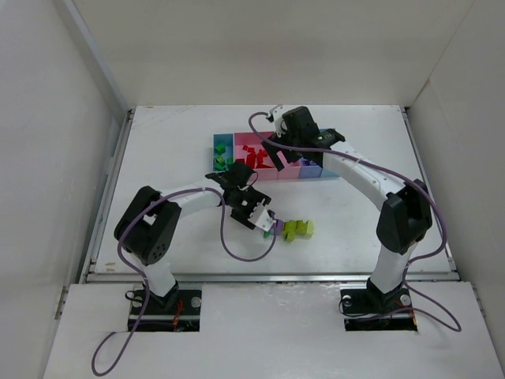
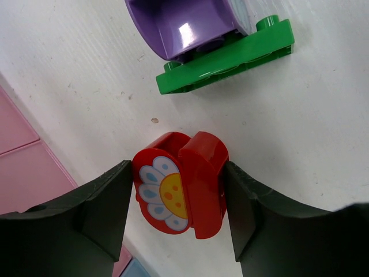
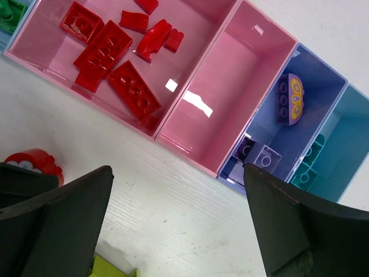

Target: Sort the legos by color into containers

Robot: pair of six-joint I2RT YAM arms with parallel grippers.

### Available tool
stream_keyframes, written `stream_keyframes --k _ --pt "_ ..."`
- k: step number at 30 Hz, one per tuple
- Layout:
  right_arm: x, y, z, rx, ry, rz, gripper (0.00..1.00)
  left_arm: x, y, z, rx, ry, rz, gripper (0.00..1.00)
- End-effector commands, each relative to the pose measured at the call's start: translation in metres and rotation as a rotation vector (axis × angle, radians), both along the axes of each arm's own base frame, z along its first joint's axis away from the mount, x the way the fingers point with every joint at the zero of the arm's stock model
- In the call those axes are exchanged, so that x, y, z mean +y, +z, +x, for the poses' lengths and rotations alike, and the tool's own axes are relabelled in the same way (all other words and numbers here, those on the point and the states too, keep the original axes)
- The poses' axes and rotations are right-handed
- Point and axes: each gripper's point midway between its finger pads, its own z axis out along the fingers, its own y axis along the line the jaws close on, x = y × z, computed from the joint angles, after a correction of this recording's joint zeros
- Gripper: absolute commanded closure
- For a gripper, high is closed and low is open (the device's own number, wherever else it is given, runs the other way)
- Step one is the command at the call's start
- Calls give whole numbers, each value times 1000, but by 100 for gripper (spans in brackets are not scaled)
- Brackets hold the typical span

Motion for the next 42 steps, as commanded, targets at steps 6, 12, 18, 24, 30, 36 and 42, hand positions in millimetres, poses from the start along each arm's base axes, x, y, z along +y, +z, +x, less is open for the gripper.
stream_keyframes --k 6,12,18,24,30,36,42 --pt "-9 27 9 -47 -34 46 0 5 10 -9 56 29 -5 92" --pt "-35 65 3 -65 -105 203 0 -24 93 24 76 337 -231 100" --pt "-28 125 -34 -110 -7 422 0 -21 213 38 -50 524 -597 100" --pt "14 177 -84 -89 209 681 0 8 295 34 -301 619 -896 100" --pt "60 196 -125 -38 326 834 0 19 317 29 -337 672 -971 100" --pt "94 195 -135 22 360 876 0 19 323 13 -344 654 -999 100" --pt "106 166 -126 88 289 811 3 25 331 6 -350 661 -1039 100"
